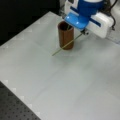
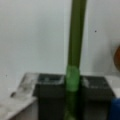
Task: Flower insertion into a vase
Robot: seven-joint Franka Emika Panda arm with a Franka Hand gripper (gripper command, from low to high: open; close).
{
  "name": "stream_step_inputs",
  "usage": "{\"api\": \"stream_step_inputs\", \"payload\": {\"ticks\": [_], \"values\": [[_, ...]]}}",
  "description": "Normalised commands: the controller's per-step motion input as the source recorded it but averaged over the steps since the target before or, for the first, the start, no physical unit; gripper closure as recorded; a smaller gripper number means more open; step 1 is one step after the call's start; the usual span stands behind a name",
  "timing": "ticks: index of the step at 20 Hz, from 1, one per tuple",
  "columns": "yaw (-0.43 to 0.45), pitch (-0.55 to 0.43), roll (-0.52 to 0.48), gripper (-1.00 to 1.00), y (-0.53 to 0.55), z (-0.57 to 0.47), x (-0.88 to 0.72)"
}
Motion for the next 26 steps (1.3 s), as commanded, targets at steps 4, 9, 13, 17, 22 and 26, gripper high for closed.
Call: {"api": "stream_step_inputs", "payload": {"ticks": [4,9,13,17,22,26], "values": [[0.102,0.04,0.107,1.0,-0.16,-0.05,-0.34],[0.144,-0.024,0.122,1.0,-0.3,-0.01,-0.55],[0.165,-0.084,0.117,1.0,-0.36,-0.05,-0.62],[0.143,-0.128,0.057,1.0,-0.27,-0.12,-0.54],[0.146,-0.139,-0.001,1.0,-0.38,-0.16,-0.61],[0.137,-0.115,-0.026,1.0,-0.4,-0.11,-0.57]]}}
